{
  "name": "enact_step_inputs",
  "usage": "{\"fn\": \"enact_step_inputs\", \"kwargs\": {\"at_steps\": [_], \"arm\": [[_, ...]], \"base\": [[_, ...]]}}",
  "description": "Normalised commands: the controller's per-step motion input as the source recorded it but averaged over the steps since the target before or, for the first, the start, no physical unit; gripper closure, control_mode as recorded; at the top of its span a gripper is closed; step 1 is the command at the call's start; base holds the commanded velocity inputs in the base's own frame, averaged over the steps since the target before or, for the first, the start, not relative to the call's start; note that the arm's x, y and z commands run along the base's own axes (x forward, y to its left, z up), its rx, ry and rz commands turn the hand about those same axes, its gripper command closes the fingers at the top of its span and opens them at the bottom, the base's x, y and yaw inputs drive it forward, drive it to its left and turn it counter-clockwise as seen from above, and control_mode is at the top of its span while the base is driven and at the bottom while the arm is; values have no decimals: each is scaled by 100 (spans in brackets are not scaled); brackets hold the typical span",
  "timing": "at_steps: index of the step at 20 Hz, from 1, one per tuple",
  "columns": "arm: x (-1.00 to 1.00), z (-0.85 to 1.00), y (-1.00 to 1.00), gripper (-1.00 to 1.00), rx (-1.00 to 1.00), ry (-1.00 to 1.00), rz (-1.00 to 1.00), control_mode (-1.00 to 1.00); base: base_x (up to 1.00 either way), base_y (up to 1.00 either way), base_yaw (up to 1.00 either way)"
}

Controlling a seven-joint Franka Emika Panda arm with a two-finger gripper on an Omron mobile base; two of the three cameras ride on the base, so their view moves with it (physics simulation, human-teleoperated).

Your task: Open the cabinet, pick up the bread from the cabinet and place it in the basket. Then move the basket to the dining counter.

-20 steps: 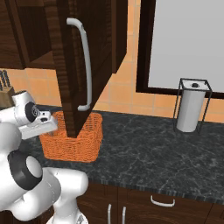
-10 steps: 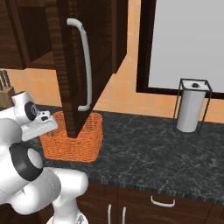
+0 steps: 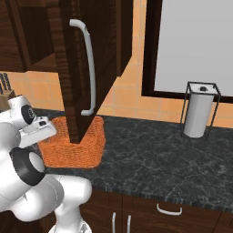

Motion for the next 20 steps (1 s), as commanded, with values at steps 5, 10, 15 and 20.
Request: {"fn": "enact_step_inputs", "kwargs": {"at_steps": [5,10,15,20], "arm": [[-66,65,0,100,-17,-20,11,-100],[-50,100,-4,100,-9,-14,4,-100],[-54,100,0,100,0,-6,0,-100],[-42,100,-7,100,0,-4,1,-100]], "base": [[0,0,0],[0,0,0],[0,0,0],[0,0,0]]}}
